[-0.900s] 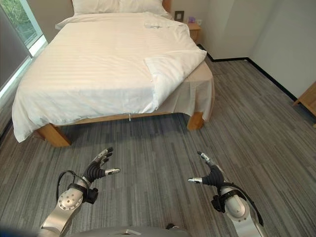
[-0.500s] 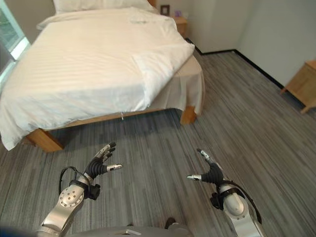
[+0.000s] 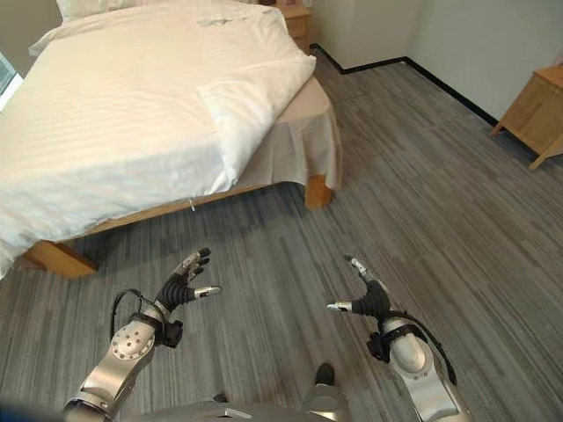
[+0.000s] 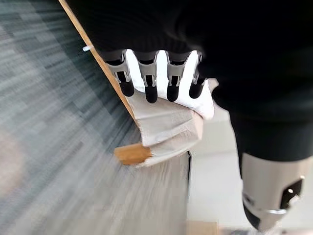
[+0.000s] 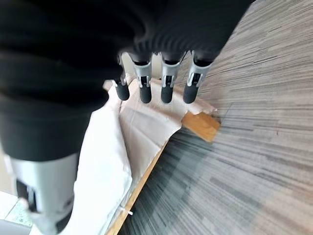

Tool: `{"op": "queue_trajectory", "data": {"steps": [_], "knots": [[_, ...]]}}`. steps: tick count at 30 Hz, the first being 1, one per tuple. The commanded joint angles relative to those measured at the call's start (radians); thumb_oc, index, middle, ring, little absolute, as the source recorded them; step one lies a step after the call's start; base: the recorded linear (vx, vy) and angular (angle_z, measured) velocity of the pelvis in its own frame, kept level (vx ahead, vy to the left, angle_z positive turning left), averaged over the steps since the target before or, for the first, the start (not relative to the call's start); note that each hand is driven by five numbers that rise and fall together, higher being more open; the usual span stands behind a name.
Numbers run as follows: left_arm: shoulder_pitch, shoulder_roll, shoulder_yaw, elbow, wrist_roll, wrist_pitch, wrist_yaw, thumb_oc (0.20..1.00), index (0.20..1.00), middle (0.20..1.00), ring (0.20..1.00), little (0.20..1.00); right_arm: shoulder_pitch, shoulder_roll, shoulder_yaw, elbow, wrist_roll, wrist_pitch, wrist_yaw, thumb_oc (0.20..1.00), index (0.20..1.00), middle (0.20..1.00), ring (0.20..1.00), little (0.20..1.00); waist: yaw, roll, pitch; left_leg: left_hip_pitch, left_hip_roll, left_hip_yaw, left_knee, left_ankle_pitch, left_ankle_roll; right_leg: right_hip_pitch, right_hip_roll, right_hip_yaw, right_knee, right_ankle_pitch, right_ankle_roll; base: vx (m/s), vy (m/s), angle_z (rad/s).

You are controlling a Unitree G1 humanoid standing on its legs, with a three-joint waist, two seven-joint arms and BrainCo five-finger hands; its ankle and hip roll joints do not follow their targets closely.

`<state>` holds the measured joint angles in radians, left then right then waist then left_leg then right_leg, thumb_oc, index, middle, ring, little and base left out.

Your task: Making the bed.

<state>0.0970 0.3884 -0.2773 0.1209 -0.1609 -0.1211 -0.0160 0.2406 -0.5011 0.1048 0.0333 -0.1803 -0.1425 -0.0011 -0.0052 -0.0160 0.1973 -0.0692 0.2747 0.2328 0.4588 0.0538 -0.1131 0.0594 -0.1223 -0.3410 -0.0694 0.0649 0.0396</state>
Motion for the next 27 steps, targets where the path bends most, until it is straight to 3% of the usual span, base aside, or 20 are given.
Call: {"op": "queue_trajectory", "data": {"steps": [1,2,3,4,6,7,9,11,13,16,17,18,19,20,21,22,24,25,27], "knots": [[-0.069,-0.009,-0.044,-0.057,-0.058,-0.043,-0.008,1.0,1.0,1.0,1.0,1.0,-0.031,-0.066,-0.009,-0.097,0.046,-0.05,-0.018,1.0,1.0,1.0,1.0,1.0,0.003,-0.009,0.061,0.007,0.024,-0.004,0.076,0.148,-0.041,0.065,0.003,-0.026,-0.018,-0.039,0.034,0.13,-0.143,-0.41],[-0.073,-0.012,-0.051,-0.059,-0.055,-0.046,-0.006,1.0,1.0,1.0,1.0,1.0,-0.036,-0.073,-0.007,-0.097,0.041,-0.046,-0.015,1.0,1.0,1.0,1.0,1.0,0.012,-0.011,0.066,-0.023,-0.002,-0.007,0.07,0.126,-0.038,0.075,0.003,-0.018,-0.018,-0.051,0.034,0.29,-0.207,-0.26],[-0.073,-0.022,-0.056,-0.063,-0.054,-0.049,0.003,1.0,1.0,1.0,1.0,1.0,-0.047,-0.074,-0.002,-0.1,0.029,-0.039,-0.016,1.0,1.0,1.0,1.0,1.0,0.026,-0.012,0.064,-0.1,-0.084,-0.004,0.022,0.069,-0.022,0.09,0.004,0.001,-0.018,-0.069,0.042,0.23,-0.107,-0.12],[-0.073,-0.021,-0.056,-0.064,-0.053,-0.049,0.003,1.0,1.0,1.0,1.0,1.0,-0.047,-0.074,-0.002,-0.1,0.029,-0.039,-0.016,1.0,1.0,1.0,1.0,1.0,0.026,-0.013,0.061,-0.103,-0.085,-0.003,0.022,0.068,-0.021,0.088,0.003,0.001,-0.018,-0.069,0.043,0.26,-0.095,-0.11],[-0.072,-0.026,-0.056,-0.061,-0.05,-0.051,0.005,1.0,1.0,1.0,1.0,1.0,-0.052,-0.068,0.006,-0.1,0.028,-0.04,-0.012,1.0,1.0,1.0,1.0,1.0,0.034,-0.011,0.049,-0.135,-0.123,0.04,-0.133,0.061,-0.006,0.102,0.016,0.012,-0.018,-0.087,0.056,0.27,-0.042,-0.42],[-0.07,-0.031,-0.059,-0.058,-0.046,-0.05,0.007,1.0,1.0,1.0,1.0,1.0,-0.052,-0.067,0.011,-0.096,0.026,-0.042,-0.01,1.0,1.0,1.0,1.0,1.0,0.038,-0.008,0.04,-0.124,-0.139,0.077,-0.257,0.084,-0.002,0.112,0.021,0.018,-0.018,-0.101,0.065,0.43,0.008,-0.42],[-0.064,-0.048,-0.064,-0.046,-0.029,-0.047,0.011,1.0,1.0,1.0,1.0,1.0,-0.048,-0.067,0.02,-0.085,0.011,-0.045,-0.008,1.0,1.0,1.0,1.0,1.0,0.045,0.016,0.022,-0.102,-0.16,0.119,-0.507,0.184,-0.006,0.151,0.049,0.023,-0.018,-0.122,0.08,0.5,0.015,-0.2],[-0.066,-0.059,-0.067,-0.041,-0.018,-0.043,0.012,1.0,1.0,1.0,1.0,1.0,-0.058,-0.074,0.026,-0.078,-0.004,-0.045,-0.007,1.0,1.0,1.0,1.0,1.0,0.047,0.019,0.005,-0.153,-0.152,0.135,-0.546,0.168,-0.007,0.192,0.057,0.022,-0.018,-0.14,0.094,0.57,-0.038,0.01],[-0.052,-0.055,-0.058,-0.049,-0.02,-0.043,0.011,1.0,1.0,1.0,1.0,1.0,-0.065,-0.071,0.032,-0.072,-0.005,-0.043,-0.001,1.0,1.0,1.0,1.0,1.0,0.058,0.018,-0.011,-0.143,-0.153,0.133,-0.546,0.196,-0.017,0.237,0.059,0.038,-0.018,-0.159,0.103,0.52,-0.025,0.0],[-0.018,-0.047,-0.043,-0.06,-0.029,-0.046,0.012,1.0,1.0,1.0,1.0,1.0,-0.068,-0.048,0.051,-0.071,-0.02,-0.042,0.009,1.0,1.0,1.0,1.0,1.0,0.082,0.001,-0.045,-0.107,-0.164,0.125,-0.546,0.196,0.02,0.283,0.041,0.064,0.021,-0.192,0.118,0.53,0.039,-0.38],[-0.017,-0.042,-0.048,-0.062,-0.028,-0.044,0.013,1.0,1.0,1.0,1.0,1.0,-0.069,-0.044,0.055,-0.073,-0.032,-0.045,0.003,1.0,1.0,1.0,1.0,1.0,0.094,-0.019,-0.053,-0.095,-0.179,0.128,-0.546,0.189,0.038,0.273,0.024,0.068,0.098,-0.164,0.134,0.63,0.095,-0.78],[-0.036,-0.027,-0.061,-0.057,-0.023,-0.033,0.021,1.0,1.0,1.0,1.0,1.0,-0.07,-0.037,0.065,-0.084,-0.05,-0.039,0.002,1.0,1.0,1.0,1.0,1.0,0.092,-0.056,-0.043,-0.048,-0.217,0.129,-0.546,0.126,0.07,0.192,-0.032,0.091,0.324,-0.076,0.197,0.46,0.092,-0.75],[-0.038,-0.026,-0.062,-0.056,-0.023,-0.033,0.022,1.0,1.0,1.0,1.0,1.0,-0.071,-0.036,0.064,-0.084,-0.051,-0.039,0.002,1.0,1.0,1.0,1.0,1.0,0.097,-0.06,-0.045,-0.05,-0.222,0.135,-0.546,0.123,0.073,0.181,-0.04,0.098,0.339,-0.083,0.202,0.39,0.106,-0.63],[-0.053,-0.023,-0.067,-0.059,-0.021,-0.025,0.023,1.0,1.0,1.0,1.0,1.0,-0.071,-0.037,0.056,-0.109,-0.068,-0.036,0.005,1.0,1.0,1.0,1.0,1.0,0.082,-0.066,-0.039,-0.016,-0.232,0.134,-0.546,0.092,0.093,0.13,-0.063,0.104,0.448,0.011,0.222,0.07,0.044,-0.29],[-0.055,-0.022,-0.066,-0.059,-0.021,-0.024,0.023,1.0,1.0,1.0,1.0,1.0,-0.071,-0.037,0.055,-0.113,-0.068,-0.034,0.006,1.0,1.0,1.0,1.0,1.0,0.087,-0.059,-0.038,-0.024,-0.22,0.152,-0.546,0.11,0.102,0.119,-0.055,0.104,0.449,0.023,0.221,0.3,0.078,0.04],[-0.079,-0.003,-0.078,-0.083,-0.016,-0.017,0.036,1.0,1.0,1.0,1.0,1.0,-0.075,-0.034,0.048,-0.153,-0.063,-0.031,0.005,1.0,1.0,1.0,1.0,1.0,0.067,-0.052,-0.017,0.038,-0.221,0.148,-0.546,0.07,0.123,0.019,-0.083,0.103,0.617,0.151,0.222,0.32,0.089,0.15],[-0.089,0.007,-0.085,-0.087,-0.008,-0.016,0.036,1.0,1.0,1.0,1.0,1.0,-0.078,-0.025,0.049,-0.147,-0.064,-0.025,-0.002,1.0,1.0,1.0,1.0,1.0,0.051,-0.044,-0.007,0.086,-0.226,0.132,-0.546,0.027,0.132,-0.04,-0.138,0.063,0.668,0.138,0.222,0.45,0.087,0.32],[-0.103,0.008,-0.089,-0.074,-0.006,-0.017,0.042,1.0,1.0,1.0,1.0,1.0,-0.078,-0.015,0.051,-0.141,-0.061,-0.022,-0.011,1.0,1.0,1.0,1.0,1.0,0.045,-0.039,-0.005,0.098,-0.221,0.127,-0.546,0.015,0.123,-0.061,-0.171,0.021,0.62,0.105,0.214,0.4,-0.021,0.7],[-0.122,0.004,-0.102,-0.043,-0.016,-0.018,0.041,1.0,1.0,1.0,1.0,1.0,-0.074,0.004,0.055,-0.136,-0.039,-0.016,-0.013,1.0,1.0,1.0,1.0,1.0,0.026,-0.032,-0.003,0.115,-0.209,0.098,-0.546,0.008,0.105,-0.082,-0.16,-0.004,0.503,0.039,0.186,0.39,-0.136,0.73]]}}
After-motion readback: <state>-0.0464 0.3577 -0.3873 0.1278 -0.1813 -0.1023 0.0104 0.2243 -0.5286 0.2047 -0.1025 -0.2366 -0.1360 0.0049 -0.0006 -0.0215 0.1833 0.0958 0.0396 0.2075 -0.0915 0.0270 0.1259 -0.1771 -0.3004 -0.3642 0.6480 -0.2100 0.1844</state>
